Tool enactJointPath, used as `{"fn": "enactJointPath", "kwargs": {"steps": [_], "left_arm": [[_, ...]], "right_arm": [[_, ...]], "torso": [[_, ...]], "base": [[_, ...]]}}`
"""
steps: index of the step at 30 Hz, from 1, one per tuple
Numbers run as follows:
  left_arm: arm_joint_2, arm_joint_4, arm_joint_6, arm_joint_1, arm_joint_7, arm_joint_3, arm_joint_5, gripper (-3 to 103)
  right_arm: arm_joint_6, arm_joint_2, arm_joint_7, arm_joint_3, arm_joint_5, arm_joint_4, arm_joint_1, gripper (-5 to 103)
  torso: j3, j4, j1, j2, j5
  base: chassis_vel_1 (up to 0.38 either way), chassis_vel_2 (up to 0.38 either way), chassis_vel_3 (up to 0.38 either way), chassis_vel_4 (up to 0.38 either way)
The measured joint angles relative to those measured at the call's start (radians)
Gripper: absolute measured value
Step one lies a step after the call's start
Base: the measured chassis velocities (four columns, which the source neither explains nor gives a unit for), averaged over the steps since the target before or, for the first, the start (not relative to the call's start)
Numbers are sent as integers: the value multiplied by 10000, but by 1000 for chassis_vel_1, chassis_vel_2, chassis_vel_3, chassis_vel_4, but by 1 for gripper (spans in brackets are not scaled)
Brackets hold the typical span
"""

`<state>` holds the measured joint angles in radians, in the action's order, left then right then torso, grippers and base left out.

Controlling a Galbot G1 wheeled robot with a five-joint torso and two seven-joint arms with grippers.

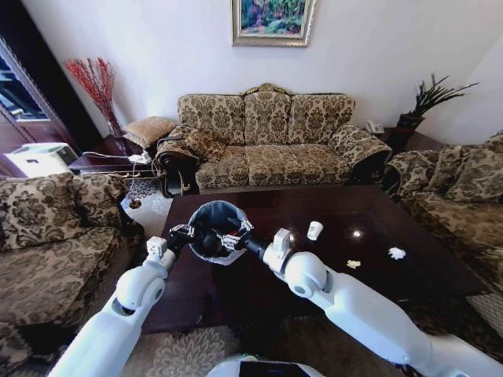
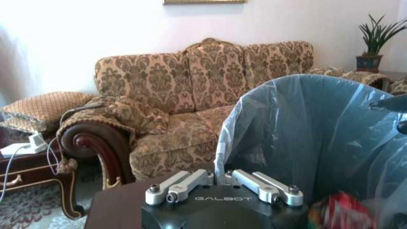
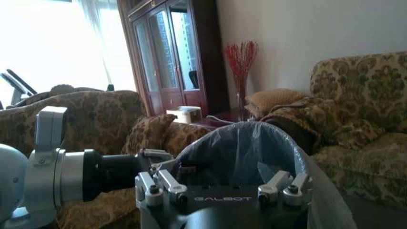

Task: Move to the front of the table and place the trash on the table into the trash bin.

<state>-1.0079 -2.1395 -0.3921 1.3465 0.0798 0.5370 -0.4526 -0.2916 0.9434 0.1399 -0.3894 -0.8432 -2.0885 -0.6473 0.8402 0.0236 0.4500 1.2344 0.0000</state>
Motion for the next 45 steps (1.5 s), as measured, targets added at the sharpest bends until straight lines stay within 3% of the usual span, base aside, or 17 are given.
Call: {"fn": "enactJointPath", "kwargs": {"steps": [5, 12, 16, 18, 21, 22, 25, 27, 30, 35, 41, 43, 45], "left_arm": [[-22, 22, 0, 2, 2, 21, 3, 3], [-174, 232, 34, 6, 1, 7, 124, 3], [-375, 261, 155, 137, -1, 209, 229, 3], [-603, 88, 211, 344, 57, 431, 314, 3], [-711, 7, 219, 363, 92, 445, 338, 3], [-767, -41, 219, 351, 114, 407, 344, 3], [-823, -95, 220, 341, 108, 358, 346, 3], [-865, -107, 221, 369, 110, 346, 362, 3], [-899, -107, 223, 405, 108, 343, 385, 3], [-943, -133, 239, 436, 96, 320, 435, 3], [-958, -145, 239, 445, 90, 302, 453, 3], [-958, -146, 240, 447, 90, 303, 455, 3], [-953, -153, 240, 457, 84, 329, 456, 3]], "right_arm": [[302, 12, 13, 217, 189, -174, -79, 99], [591, -366, 478, 1135, 284, -760, -219, 100], [716, -764, 1124, 1642, 835, -610, -514, 100], [787, -947, 1290, 2057, 1597, -58, -972, 100], [958, -1018, 1483, 2535, 2154, 406, -1725, 100], [1107, -930, 1608, 3148, 2587, 858, -2475, 100], [1402, -602, 1642, 4172, 3169, 1558, -3430, 100], [1637, -217, 1391, 5313, 3536, 2264, -4295, 100], [1887, -9, 1118, 6003, 3696, 2704, -4857, 100], [2017, 344, 877, 6776, 3861, 3270, -5474, 100], [2190, 613, 825, 6866, 4031, 3692, -5447, 100], [2301, 771, 882, 6849, 4108, 3920, -5321, 100], [2379, 1173, 1441, 6714, 4109, 4361, -5010, 100]], "torso": [[0, 0, 0, 0, 1], [0, 0, 0, 0, -1], [0, -6, 0, 0, -2], [0, 10, 0, 0, 7], [-1, 8, 0, 0, 3], [0, -4, 0, 0, 3], [-1, -10, -1, 0, 4], [-1, -4, -1, 0, 7], [0, 1, 0, 0, 1], [-1, -1, -1, 0, 1], [-1, 1, -1, 0, 0], [-1, 0, -1, 0, -3], [0, 0, 0, 0, 3]], "base": [[0, 0, 0, 0], [0, 0, 0, 0], [0, 0, 0, 0], [0, 0, 0, 0], [0, 0, 0, 0], [0, 0, 0, 0], [0, 0, 0, 0], [0, 0, 0, 0], [0, 0, 0, 0], [-7, -4, 6, 11], [-71, -74, 88, 88], [-139, -120, 146, 118], [-112, -92, 118, 105]]}}
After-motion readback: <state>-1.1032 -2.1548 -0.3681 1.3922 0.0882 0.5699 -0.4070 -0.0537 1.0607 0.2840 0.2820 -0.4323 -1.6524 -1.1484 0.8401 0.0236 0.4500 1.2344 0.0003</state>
